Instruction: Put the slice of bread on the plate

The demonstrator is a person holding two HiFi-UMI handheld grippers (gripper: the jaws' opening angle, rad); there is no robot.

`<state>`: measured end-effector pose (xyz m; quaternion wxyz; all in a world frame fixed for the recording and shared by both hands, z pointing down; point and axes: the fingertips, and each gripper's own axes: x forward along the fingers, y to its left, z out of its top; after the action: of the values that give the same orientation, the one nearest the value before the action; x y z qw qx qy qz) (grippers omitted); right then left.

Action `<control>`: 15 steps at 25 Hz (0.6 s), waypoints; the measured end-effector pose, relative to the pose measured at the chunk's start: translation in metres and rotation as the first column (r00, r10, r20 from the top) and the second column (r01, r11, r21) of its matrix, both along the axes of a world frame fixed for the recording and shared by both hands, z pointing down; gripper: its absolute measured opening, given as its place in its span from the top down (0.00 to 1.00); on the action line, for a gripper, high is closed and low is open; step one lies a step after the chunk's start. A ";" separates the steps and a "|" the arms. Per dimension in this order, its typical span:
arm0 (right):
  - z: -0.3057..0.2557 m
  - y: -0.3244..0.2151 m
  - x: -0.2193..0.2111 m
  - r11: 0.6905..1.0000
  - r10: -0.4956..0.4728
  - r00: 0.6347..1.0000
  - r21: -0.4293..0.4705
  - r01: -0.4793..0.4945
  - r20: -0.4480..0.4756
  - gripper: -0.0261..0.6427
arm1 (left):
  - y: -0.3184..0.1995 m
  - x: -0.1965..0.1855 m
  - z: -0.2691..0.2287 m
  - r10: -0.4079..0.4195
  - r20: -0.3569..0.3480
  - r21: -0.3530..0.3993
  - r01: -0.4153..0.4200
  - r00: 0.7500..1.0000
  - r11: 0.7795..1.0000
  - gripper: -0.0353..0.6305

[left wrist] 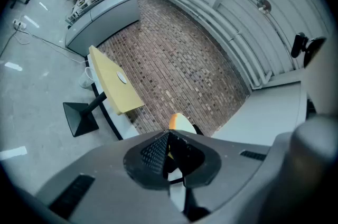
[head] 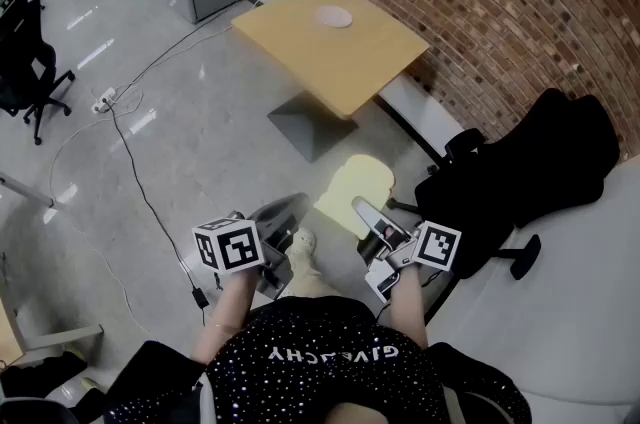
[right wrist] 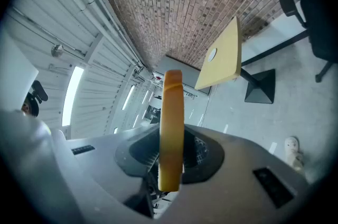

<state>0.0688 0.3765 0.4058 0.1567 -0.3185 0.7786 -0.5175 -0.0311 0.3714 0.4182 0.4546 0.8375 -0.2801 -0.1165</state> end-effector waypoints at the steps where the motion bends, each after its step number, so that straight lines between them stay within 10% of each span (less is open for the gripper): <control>1: -0.002 -0.013 0.002 1.000 0.003 1.000 0.006 -0.003 -0.003 0.82 | -0.013 0.002 -0.002 0.003 0.010 0.007 -0.003 1.000 1.000 0.93; 15: -0.008 -0.182 0.033 1.000 0.012 0.999 0.022 -0.011 -0.043 0.82 | -0.186 0.027 -0.014 -0.007 0.042 0.037 0.005 0.999 0.999 0.93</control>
<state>0.1014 0.1945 0.3983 0.1462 -0.3322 0.7855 -0.5012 -0.0037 0.1852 0.4037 0.4326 0.8472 -0.2898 -0.1053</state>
